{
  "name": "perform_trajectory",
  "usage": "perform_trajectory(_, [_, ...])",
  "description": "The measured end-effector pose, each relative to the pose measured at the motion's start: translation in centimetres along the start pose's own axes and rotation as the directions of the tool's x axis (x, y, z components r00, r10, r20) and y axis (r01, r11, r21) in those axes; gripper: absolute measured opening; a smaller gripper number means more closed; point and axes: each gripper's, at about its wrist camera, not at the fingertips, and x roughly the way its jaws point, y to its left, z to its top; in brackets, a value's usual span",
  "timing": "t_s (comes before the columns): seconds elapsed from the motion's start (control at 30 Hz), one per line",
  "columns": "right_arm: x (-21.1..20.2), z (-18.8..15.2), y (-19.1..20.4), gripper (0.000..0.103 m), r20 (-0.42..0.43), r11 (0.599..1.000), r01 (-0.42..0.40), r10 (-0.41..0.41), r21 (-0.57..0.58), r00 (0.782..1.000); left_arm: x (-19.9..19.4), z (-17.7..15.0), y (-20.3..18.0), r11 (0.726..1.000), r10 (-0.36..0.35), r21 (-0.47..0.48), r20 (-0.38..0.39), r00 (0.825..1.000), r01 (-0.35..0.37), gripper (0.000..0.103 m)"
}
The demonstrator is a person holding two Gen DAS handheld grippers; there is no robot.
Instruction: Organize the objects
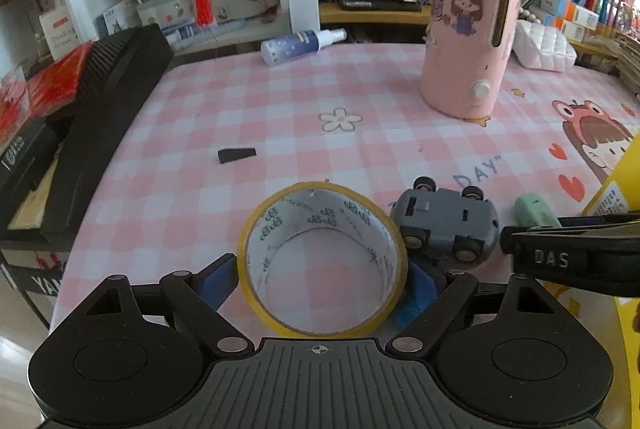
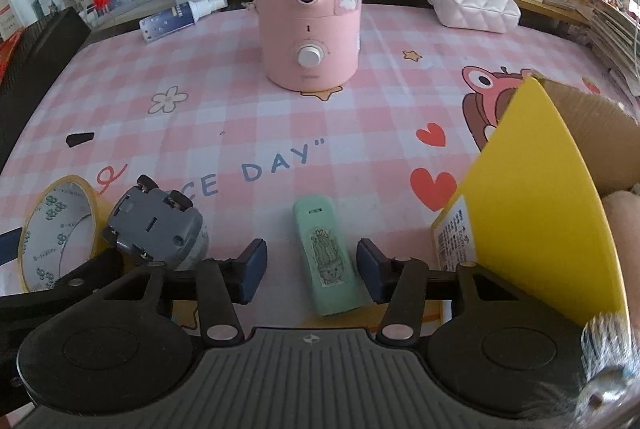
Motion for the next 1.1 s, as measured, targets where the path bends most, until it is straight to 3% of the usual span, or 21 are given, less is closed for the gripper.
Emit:
perform_trajectory(0.03, [0.0,0.0,0.1,0.029,0.006,1.000,0.000,0.000,-0.011,1.000,0.1,0.0,0.0,1.000,-0.001,-0.006,-0.001,1.000,0.001,0.085])
perform_trajectory(0.1, [0.0,0.1,0.3,0.023,0.014,0.999,-0.006,0.006,-0.033,1.000,0.1,0.0,0.0,1.000,0.001,-0.009,0.002,1.000,-0.001,0.085])
perform_trajectory(0.23, [-0.3,0.1,0.4,0.023,0.012,0.998,-0.043,0.044,-0.039,0.999,-0.7,-0.2,0.5,1.000,0.004,-0.025,0.008,1.000,-0.003,0.084])
perform_trajectory(0.57, [-5.9,-0.7,1.0,0.023,0.132,0.988,-0.123,0.134,-0.090,0.982,-7.6,-1.4,3.6,0.991,0.003,-0.131,0.109,0.994,0.012,0.084])
perform_trajectory(0.8, [-10.0,-3.4,1.0,0.023,0.159,0.977,-0.154,0.177,-0.150,0.971,-11.8,-4.0,4.2,0.985,-0.007,-0.170,0.138,0.990,0.031,0.084])
perform_trajectory(1.1, [-13.7,-8.2,1.2,0.023,0.125,0.966,-0.182,0.207,-0.181,0.970,-15.8,-8.3,3.8,0.985,-0.036,-0.161,0.143,0.989,0.059,0.084])
